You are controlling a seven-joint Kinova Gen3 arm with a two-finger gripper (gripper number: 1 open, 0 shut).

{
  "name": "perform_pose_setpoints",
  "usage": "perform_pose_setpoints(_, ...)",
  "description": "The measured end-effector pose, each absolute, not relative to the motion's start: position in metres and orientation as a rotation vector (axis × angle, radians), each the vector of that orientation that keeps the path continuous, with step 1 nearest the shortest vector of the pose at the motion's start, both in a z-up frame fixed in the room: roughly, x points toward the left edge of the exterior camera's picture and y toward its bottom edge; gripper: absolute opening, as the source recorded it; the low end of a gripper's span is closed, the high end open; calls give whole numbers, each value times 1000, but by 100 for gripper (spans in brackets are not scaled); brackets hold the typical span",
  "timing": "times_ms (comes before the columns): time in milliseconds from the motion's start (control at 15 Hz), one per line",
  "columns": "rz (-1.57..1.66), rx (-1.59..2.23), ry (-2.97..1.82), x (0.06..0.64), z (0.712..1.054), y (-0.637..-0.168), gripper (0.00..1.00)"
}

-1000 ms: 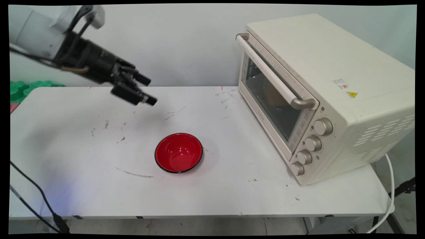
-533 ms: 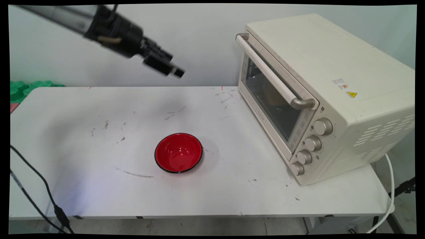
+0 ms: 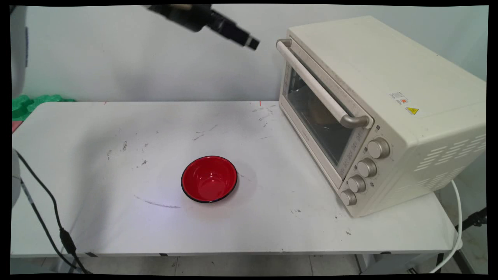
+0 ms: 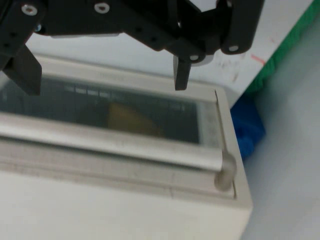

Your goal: Open the oven

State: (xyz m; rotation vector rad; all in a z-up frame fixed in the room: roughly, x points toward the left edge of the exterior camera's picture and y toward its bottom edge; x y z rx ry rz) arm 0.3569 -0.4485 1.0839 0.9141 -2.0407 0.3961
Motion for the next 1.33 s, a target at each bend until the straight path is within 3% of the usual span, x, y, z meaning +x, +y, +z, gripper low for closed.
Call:
perform_pose_setpoints(400,418,870,-2033,316,1093,-482,100)
perform_pose_setpoints(467,417,863,-2042,310,1092,-485,0)
perform_pose_setpoints(1333,373,803,-2202,241,1070,-525,0)
